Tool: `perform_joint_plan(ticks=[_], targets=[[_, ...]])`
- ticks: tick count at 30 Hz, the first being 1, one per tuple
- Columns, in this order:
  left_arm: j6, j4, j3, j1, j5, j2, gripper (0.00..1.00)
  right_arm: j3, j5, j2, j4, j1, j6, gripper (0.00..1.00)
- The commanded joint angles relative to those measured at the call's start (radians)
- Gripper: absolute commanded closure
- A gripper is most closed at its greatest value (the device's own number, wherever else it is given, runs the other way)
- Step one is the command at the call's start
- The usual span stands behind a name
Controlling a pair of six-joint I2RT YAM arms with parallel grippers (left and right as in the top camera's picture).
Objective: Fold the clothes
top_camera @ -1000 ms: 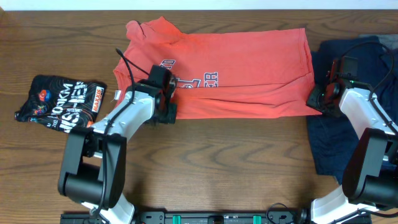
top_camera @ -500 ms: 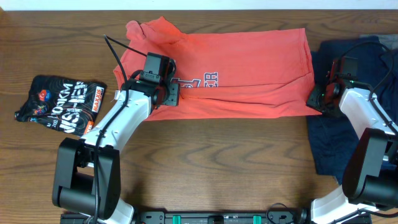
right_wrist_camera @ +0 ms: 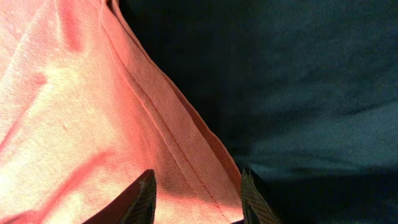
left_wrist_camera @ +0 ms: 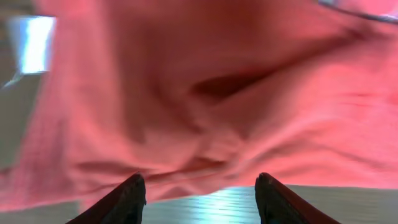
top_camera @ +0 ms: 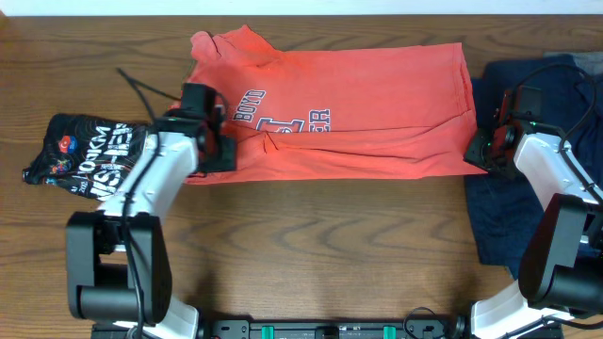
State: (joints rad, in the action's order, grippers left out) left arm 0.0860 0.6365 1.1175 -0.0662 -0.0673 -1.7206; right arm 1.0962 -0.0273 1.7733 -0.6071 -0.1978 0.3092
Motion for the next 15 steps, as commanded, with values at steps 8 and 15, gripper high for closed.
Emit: perform_joint_plan(ticks=[8,15], targets=[[0.024,-0.006,-0.003,0.136,0.016,0.008,0.32,-0.006,-0.014,0.007,-0.012,0.006,-0.011,0.57],[0.047,-0.026,-0.032,0.152,0.096,-0.023,0.32,-0.006,-0.014,0.008,-0.023,0.006,-0.011,0.57]])
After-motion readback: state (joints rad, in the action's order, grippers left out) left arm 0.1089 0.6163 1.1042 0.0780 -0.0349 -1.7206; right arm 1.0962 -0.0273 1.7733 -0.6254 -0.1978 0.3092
